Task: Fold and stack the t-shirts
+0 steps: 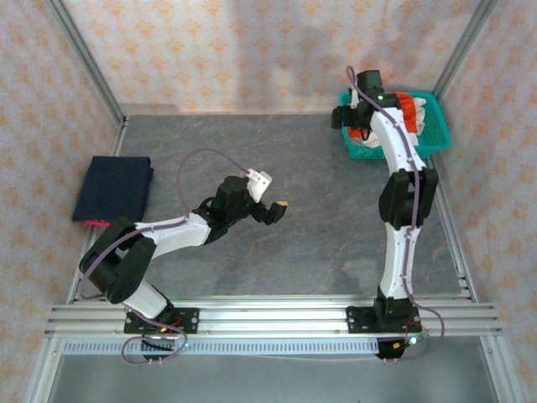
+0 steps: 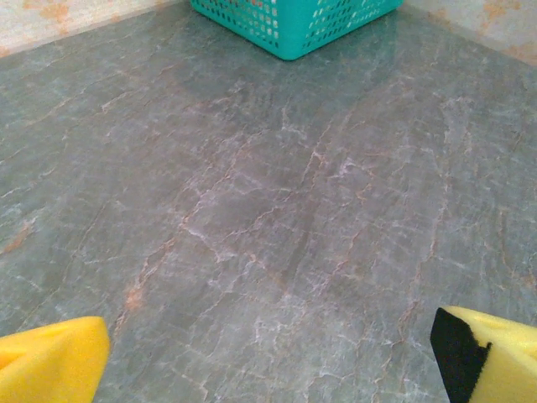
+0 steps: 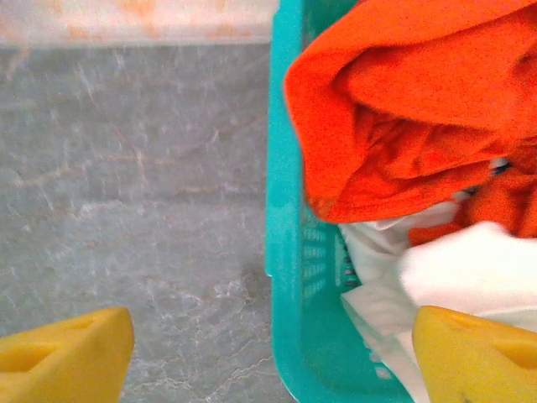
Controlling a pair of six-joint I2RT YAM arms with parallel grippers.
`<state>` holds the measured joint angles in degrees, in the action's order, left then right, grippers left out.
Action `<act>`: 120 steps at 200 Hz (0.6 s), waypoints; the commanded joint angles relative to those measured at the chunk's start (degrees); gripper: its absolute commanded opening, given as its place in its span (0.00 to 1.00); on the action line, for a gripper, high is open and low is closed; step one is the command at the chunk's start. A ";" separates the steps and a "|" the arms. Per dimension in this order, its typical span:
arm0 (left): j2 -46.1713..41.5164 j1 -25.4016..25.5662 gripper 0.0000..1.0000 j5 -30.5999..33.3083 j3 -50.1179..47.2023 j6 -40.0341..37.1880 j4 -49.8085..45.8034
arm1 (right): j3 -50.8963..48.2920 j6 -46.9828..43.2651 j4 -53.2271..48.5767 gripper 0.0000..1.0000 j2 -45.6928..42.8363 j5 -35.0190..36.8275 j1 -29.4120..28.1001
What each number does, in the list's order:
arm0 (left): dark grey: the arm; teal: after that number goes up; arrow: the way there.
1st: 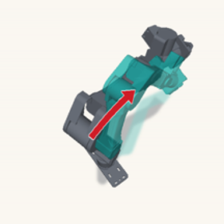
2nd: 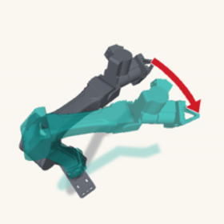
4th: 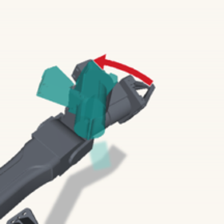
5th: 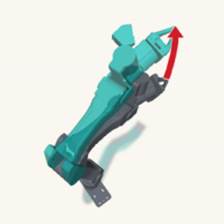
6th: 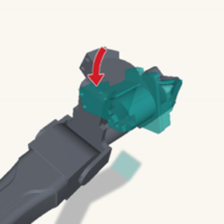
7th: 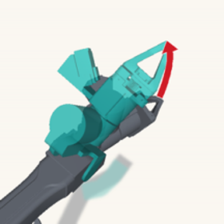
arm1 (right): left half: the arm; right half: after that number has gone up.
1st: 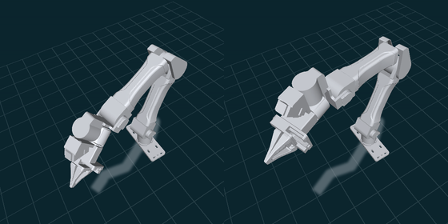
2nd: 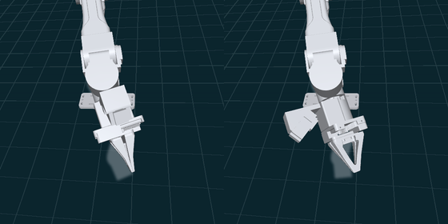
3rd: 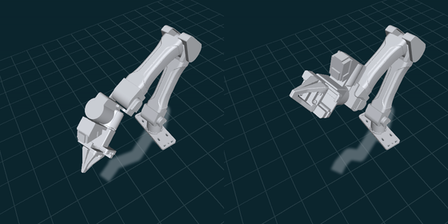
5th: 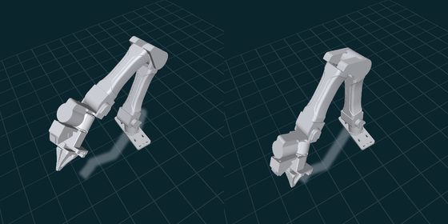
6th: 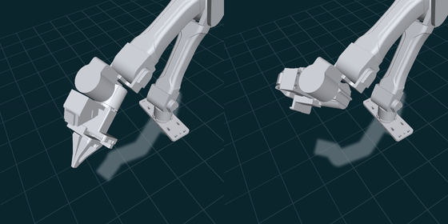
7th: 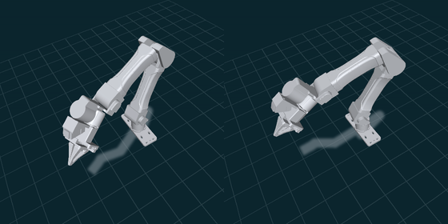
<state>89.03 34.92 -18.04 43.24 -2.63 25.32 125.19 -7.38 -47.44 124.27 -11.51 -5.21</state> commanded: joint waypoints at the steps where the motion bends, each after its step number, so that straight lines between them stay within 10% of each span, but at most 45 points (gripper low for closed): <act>1: 1.30 0.81 1.00 -2.01 2.30 1.56 4.17 | -5.16 5.74 10.66 0.87 -4.23 5.08 2.23; 120: 1.94 3.74 1.00 -2.74 4.36 3.78 6.97 | 15.57 15.83 12.15 0.88 17.74 0.80 8.20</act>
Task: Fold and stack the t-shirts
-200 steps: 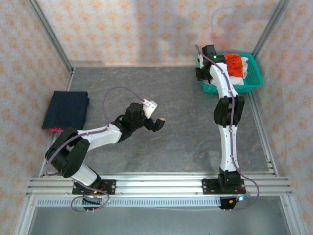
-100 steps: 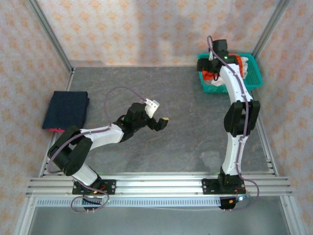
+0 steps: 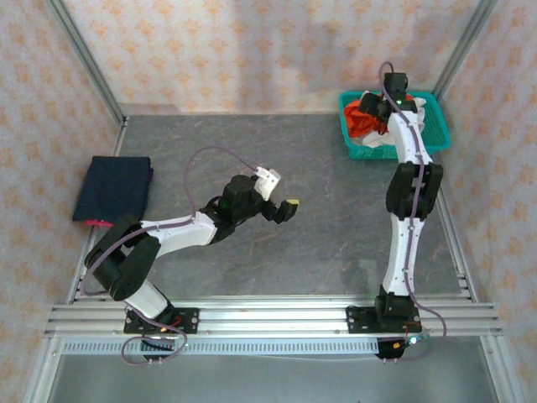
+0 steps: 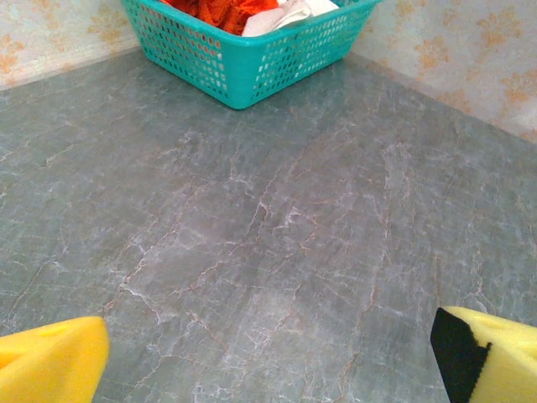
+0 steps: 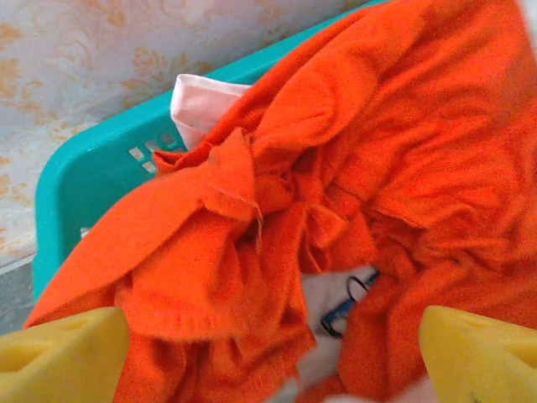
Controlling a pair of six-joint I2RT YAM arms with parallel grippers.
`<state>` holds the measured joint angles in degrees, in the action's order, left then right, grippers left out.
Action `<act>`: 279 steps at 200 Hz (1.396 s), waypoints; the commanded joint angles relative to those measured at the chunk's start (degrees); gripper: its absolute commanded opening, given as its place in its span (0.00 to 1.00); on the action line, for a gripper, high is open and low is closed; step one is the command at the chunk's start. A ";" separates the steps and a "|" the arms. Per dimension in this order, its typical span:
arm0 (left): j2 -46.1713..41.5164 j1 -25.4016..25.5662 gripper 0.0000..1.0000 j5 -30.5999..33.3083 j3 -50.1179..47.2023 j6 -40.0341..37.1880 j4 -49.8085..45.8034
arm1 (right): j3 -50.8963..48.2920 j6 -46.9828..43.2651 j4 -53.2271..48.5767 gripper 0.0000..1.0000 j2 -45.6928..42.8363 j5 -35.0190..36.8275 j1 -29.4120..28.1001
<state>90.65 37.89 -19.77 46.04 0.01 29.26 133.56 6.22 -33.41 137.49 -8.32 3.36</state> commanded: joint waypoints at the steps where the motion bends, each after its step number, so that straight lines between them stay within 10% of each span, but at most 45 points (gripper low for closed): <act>1: 0.32 0.78 1.00 -1.04 1.53 1.13 3.02 | 7.44 2.27 -1.90 0.88 4.70 -2.49 -0.37; 23: -0.46 1.05 1.00 -1.21 1.40 1.30 3.15 | 9.14 3.05 -1.50 0.71 6.73 -4.81 -0.36; 68: -1.60 1.23 1.00 -0.88 0.22 1.83 3.71 | 7.03 2.27 -2.50 0.00 3.99 -8.23 -0.33; 165: -2.49 1.22 1.00 1.28 -1.11 1.41 5.94 | -0.89 -3.61 -2.48 0.00 -17.50 -18.21 -3.62; 279: -7.70 -2.31 1.00 7.94 -8.28 3.13 7.67 | 14.19 1.36 -8.79 0.00 -28.16 -39.05 -22.24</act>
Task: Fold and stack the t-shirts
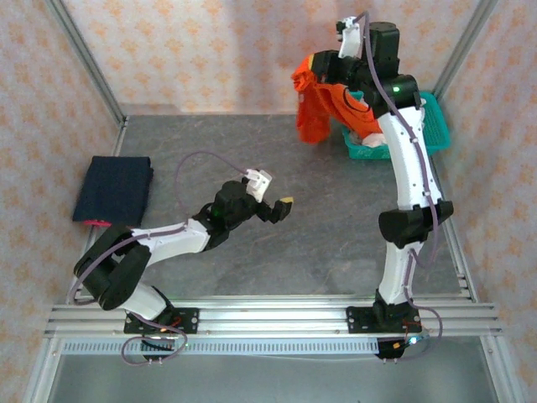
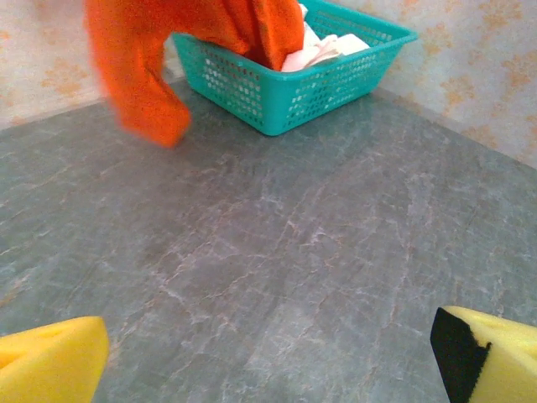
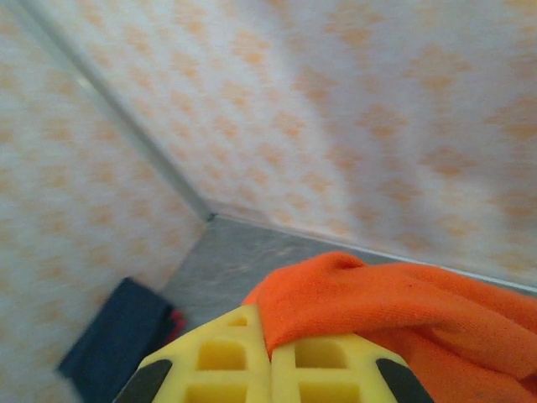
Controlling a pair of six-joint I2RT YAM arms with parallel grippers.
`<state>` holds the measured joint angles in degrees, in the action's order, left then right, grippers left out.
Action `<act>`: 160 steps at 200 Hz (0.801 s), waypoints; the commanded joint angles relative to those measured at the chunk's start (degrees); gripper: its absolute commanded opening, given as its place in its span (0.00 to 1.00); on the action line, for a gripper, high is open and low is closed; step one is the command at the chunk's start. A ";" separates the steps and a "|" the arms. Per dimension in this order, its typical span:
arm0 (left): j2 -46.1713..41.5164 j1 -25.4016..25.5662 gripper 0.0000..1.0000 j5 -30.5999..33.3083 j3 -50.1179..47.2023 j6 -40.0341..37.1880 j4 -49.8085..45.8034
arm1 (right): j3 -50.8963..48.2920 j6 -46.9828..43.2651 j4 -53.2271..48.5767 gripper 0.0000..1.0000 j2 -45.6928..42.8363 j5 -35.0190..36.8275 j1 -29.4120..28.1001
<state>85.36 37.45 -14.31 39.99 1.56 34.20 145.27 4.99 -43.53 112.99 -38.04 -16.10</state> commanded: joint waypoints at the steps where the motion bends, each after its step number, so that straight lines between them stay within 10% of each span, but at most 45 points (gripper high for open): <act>1: -2.49 -1.91 1.00 2.50 -2.30 1.68 2.77 | 2.52 2.53 1.38 0.00 -3.74 -9.46 -2.88; 102: -6.78 -10.71 1.00 12.46 -8.44 10.99 -0.74 | -10.27 2.41 0.46 0.00 -3.68 -8.22 -5.30; 160: 2.19 -10.91 1.00 2.57 -7.29 7.94 10.40 | -25.47 4.24 8.68 0.00 -8.83 -7.27 -6.52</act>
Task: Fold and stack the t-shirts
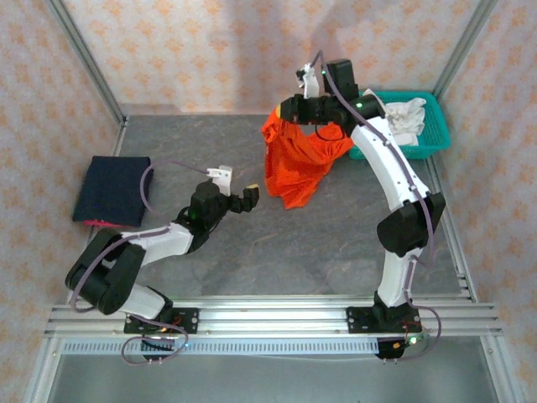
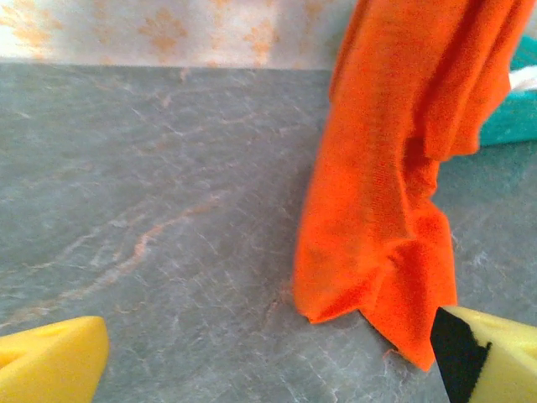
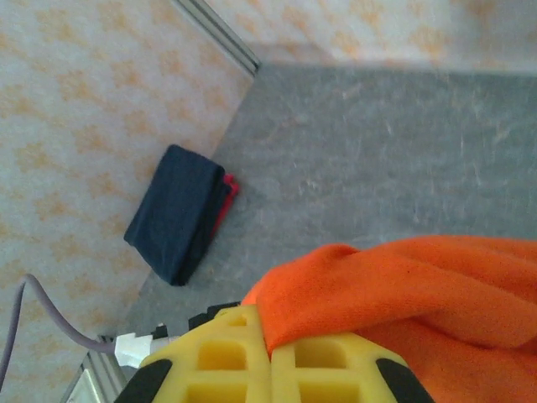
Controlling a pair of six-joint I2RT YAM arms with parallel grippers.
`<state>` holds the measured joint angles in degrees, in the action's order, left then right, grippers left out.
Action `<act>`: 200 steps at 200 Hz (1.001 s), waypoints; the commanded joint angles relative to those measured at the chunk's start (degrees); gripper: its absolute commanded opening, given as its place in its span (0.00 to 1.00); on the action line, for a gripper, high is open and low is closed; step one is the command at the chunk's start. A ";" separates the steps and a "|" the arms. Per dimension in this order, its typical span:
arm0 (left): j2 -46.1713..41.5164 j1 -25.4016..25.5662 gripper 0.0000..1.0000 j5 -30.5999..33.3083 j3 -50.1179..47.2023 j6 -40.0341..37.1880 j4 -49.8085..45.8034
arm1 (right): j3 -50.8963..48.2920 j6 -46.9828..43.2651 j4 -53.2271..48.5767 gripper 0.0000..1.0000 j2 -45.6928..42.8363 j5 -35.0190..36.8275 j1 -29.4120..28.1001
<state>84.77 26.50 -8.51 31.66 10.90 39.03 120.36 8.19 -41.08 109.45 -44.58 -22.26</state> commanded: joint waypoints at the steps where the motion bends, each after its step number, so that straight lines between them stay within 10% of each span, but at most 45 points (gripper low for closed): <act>1: 2.82 0.04 1.00 -3.20 1.08 -1.40 5.55 | -0.64 1.09 6.21 0.00 -5.34 -0.76 -0.38; 29: 2.38 -0.05 1.00 -3.78 2.44 1.07 5.21 | -4.88 -0.37 6.52 0.02 -5.60 1.64 -2.38; 57: 0.19 -0.05 1.00 -4.40 0.95 3.96 5.10 | -9.12 -2.99 5.44 0.79 -5.91 3.89 -3.58; 76: -1.97 -0.05 1.00 -2.27 -1.66 5.61 4.32 | -15.53 -4.50 7.46 0.94 -9.90 13.39 -3.12; 139: -7.03 1.72 1.00 10.28 0.59 33.59 -16.43 | -37.93 6.72 17.49 0.95 -19.50 24.64 6.99; 200: 6.15 5.72 1.00 12.24 13.62 58.69 -27.83 | -48.33 19.35 26.02 0.91 -17.77 25.49 16.68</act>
<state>85.25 30.20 0.95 40.47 56.07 17.76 74.46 21.17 -21.39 91.39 -19.88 -7.79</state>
